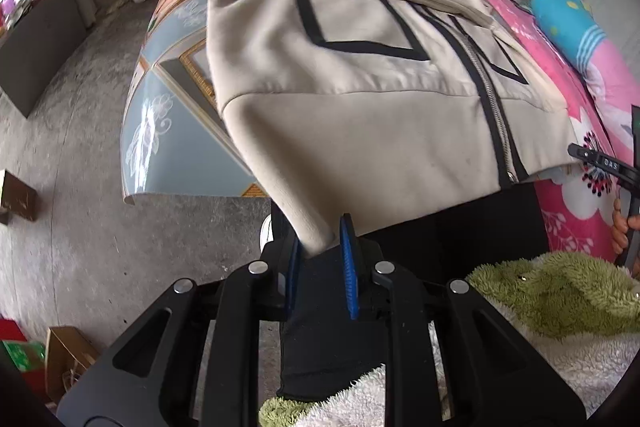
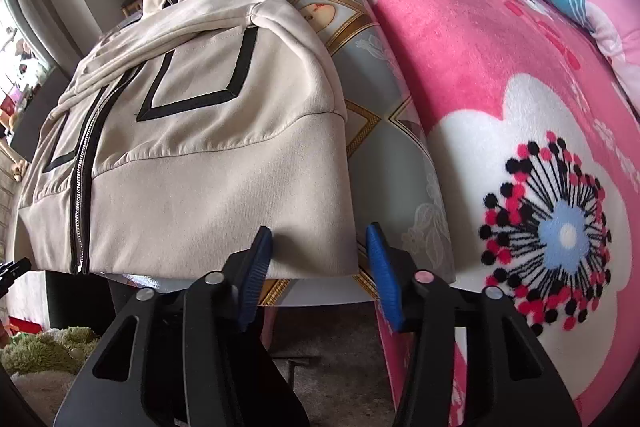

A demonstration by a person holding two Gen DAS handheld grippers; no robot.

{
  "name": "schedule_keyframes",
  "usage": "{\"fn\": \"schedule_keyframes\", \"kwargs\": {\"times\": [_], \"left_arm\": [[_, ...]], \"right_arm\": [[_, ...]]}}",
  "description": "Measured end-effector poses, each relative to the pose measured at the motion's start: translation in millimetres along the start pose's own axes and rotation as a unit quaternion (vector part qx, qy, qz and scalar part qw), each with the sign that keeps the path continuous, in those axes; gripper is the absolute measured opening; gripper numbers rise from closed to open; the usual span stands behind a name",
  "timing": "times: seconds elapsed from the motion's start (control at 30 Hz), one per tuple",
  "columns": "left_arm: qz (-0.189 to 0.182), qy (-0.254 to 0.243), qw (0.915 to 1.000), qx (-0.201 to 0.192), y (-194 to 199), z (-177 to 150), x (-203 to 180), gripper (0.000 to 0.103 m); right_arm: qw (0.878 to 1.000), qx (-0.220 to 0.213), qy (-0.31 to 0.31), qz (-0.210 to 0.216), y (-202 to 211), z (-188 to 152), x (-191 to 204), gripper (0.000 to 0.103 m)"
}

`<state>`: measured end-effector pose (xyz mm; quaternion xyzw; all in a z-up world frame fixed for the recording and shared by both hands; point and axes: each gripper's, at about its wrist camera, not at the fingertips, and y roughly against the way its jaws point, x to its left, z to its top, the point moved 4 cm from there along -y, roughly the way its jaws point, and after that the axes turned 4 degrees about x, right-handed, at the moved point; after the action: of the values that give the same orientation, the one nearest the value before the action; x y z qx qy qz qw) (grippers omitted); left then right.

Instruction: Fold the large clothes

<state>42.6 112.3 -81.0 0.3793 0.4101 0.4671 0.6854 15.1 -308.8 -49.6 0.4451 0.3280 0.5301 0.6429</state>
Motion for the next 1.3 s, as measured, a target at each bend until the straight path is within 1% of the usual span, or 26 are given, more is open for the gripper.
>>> {"fn": "schedule_keyframes", "kwargs": {"times": [0.03,0.07,0.1,0.17,0.2,0.23,0.37,0.47,0.6,0.67,0.7,0.83,0.93,1.03,1.07,1.1,1.13,1.17,1.2,1.23,1.27,1.3], "left_arm": [[-0.001,-0.008,1.0,-0.005,3,1,-3,0.018],[-0.002,-0.014,0.9999,-0.008,5,2,-5,0.017],[-0.004,-0.022,0.9997,-0.011,7,3,-8,0.014],[-0.012,-0.038,0.9989,-0.023,13,7,-15,0.011],[-0.018,-0.041,0.9986,-0.029,16,9,-16,0.007],[-0.023,-0.04,0.9983,-0.035,18,12,-17,0.006],[-0.047,-0.031,0.9958,-0.073,36,24,-20,0.005],[-0.065,-0.025,0.9924,-0.101,47,42,-19,0.004],[-0.075,-0.008,0.988,-0.135,57,73,-8,0.004],[-0.079,0.0,0.9864,-0.144,59,91,-3,0.004],[-0.08,0.005,0.9857,-0.148,59,99,1,0.004],[-0.066,0.022,0.983,-0.17,54,141,22,0.003],[-0.046,0.027,0.9832,-0.175,44,169,34,0.003],[-0.032,0.037,0.9861,-0.159,21,198,50,0.003],[-0.019,0.048,0.9881,-0.145,8,207,58,0.004],[-0.004,0.062,0.9888,-0.135,-3,214,66,0.005],[0.009,0.07,0.9887,-0.132,-10,218,72,0.005],[0.031,0.077,0.9884,-0.127,-17,222,80,0.006],[0.044,0.088,0.9877,-0.122,-20,223,87,0.012],[0.041,0.098,0.9866,-0.124,-19,220,92,0.02],[0.032,0.108,0.9844,-0.135,-14,217,96,0.024],[0.03,0.111,0.983,-0.143,-8,211,98,0.03]], "right_arm": [[1.0,0.002,0.0,0.002,0,-1,0,0.032],[1.0,0.004,0.002,-0.002,0,-1,1,0.027],[1.0,0.004,0.006,-0.008,1,-2,2,0.025],[1.0,0.001,0.006,-0.003,5,-2,4,0.009],[1.0,-0.001,0.004,0.0,8,0,5,0.007],[1.0,-0.005,0.005,-0.001,12,2,7,0.007],[1.0,-0.027,0.011,-0.001,30,10,14,0.006],[0.999,-0.044,0.016,-0.004,41,23,18,0.006],[0.997,-0.078,0.027,0.001,54,53,28,0.006],[0.995,-0.093,0.032,0.007,57,74,35,0.006],[0.995,-0.098,0.033,0.008,57,80,37,0.006],[0.991,-0.127,0.043,0.008,51,128,48,0.006],[0.99,-0.137,0.04,0.016,35,165,54,0.006],[0.992,-0.118,0.025,0.023,-4,195,55,0.006],[0.994,-0.099,0.015,0.035,-24,204,53,0.006],[0.996,-0.084,0.009,0.038,-37,207,53,0.006],[0.998,-0.059,-0.006,0.035,-57,212,49,0.006],[0.998,-0.044,-0.018,0.038,-68,214,47,0.009],[0.998,-0.035,-0.028,0.046,-74,215,44,0.009],[0.997,-0.036,-0.038,0.059,-74,214,41,0.012],[0.996,-0.041,-0.044,0.069,-69,212,39,0.019],[0.995,-0.049,-0.047,0.072,-62,209,36,0.026]]}}
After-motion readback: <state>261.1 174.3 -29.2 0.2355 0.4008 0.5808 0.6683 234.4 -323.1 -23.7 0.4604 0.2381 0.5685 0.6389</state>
